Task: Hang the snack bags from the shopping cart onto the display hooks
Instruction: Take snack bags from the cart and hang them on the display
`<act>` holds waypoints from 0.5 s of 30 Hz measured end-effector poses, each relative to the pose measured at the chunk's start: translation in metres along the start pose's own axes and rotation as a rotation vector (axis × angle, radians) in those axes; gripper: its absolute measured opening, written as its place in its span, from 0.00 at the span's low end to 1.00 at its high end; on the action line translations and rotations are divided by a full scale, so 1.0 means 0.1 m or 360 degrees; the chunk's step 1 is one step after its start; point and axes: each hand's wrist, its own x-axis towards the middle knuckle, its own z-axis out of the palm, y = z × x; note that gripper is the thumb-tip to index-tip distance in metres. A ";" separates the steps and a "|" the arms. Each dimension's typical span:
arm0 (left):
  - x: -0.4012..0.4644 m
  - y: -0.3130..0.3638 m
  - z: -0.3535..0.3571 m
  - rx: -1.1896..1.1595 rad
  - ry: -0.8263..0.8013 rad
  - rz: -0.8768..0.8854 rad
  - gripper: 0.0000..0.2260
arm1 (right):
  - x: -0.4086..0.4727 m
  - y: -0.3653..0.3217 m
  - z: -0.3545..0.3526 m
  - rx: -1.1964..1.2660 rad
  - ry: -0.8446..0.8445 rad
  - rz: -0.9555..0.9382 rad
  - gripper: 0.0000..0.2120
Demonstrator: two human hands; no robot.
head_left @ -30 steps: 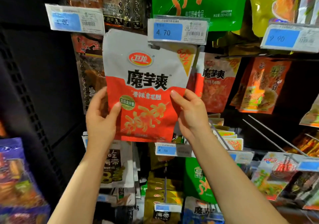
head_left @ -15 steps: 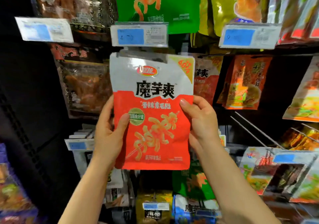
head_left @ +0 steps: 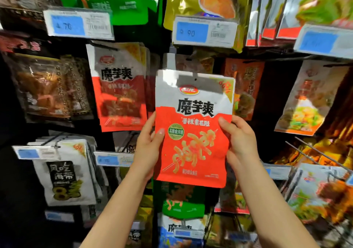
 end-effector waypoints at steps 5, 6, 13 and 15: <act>0.04 -0.05 0.08 -0.0101 0.0184 0.0044 0.20 | 0.05 -0.01 -0.01 -0.0021 -0.0055 -0.0019 0.04; 0.04 -0.05 0.09 -0.0128 0.0201 0.0042 0.20 | 0.06 -0.01 0.00 -0.0033 -0.0061 -0.0045 0.04; 0.11 0.05 0.14 -0.0130 0.0051 0.0121 0.20 | 0.13 -0.14 0.01 -0.0179 -0.0048 -0.0297 0.05; 0.16 0.16 0.19 -0.0081 -0.0009 0.0245 0.20 | 0.18 -0.21 0.03 -0.0155 -0.0055 -0.0386 0.05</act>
